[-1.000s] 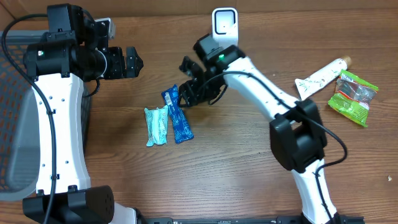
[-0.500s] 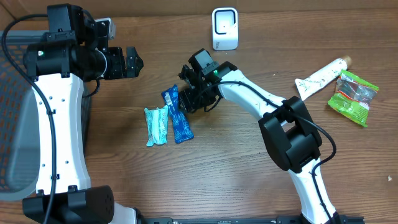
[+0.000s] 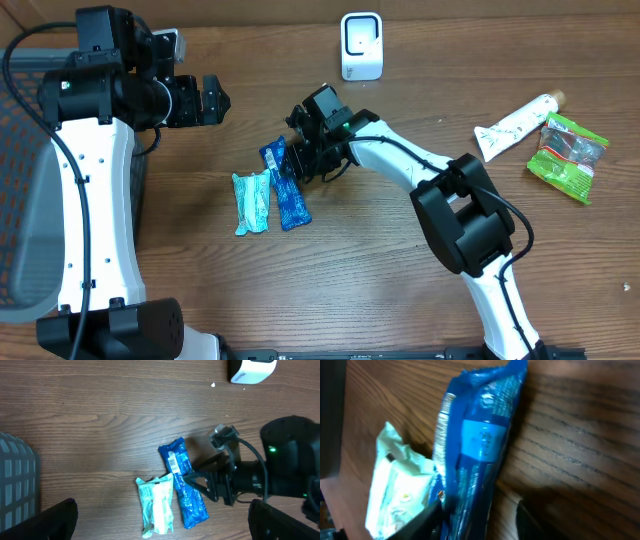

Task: Scan the item barcode
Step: 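Reach the right gripper to the blue snack bar and grasp it, then lift the blue bar and carry it up toward the scanner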

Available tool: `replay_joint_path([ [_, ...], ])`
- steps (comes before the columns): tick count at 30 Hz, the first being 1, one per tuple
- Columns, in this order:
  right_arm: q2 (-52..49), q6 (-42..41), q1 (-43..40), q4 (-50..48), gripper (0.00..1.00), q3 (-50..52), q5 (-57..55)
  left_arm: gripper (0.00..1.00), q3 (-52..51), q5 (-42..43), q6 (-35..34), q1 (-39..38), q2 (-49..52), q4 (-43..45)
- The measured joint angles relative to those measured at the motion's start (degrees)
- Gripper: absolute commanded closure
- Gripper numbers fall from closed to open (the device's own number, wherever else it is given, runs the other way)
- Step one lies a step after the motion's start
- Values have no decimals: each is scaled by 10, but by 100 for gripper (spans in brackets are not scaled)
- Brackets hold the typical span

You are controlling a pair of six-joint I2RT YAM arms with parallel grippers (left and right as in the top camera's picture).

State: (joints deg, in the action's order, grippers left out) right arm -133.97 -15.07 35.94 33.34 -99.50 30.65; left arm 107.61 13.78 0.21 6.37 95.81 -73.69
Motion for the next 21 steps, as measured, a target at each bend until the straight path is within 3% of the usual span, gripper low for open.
replay_joint_path([
  [7, -6, -45, 2, -17, 58, 0, 11, 0, 0, 0, 0, 0, 0, 0],
  [10, -7, -53, 2, -18, 67, 0, 14, 0, 0, 0, 0, 0, 0, 0],
  [15, -15, -59, 2, -12, 96, 0, 31, 0, 0, 0, 0, 0, 0, 0],
  [21, -17, -63, -7, 2, 96, 0, 89, 0, 0, 0, 0, 0, 0, 0],
])
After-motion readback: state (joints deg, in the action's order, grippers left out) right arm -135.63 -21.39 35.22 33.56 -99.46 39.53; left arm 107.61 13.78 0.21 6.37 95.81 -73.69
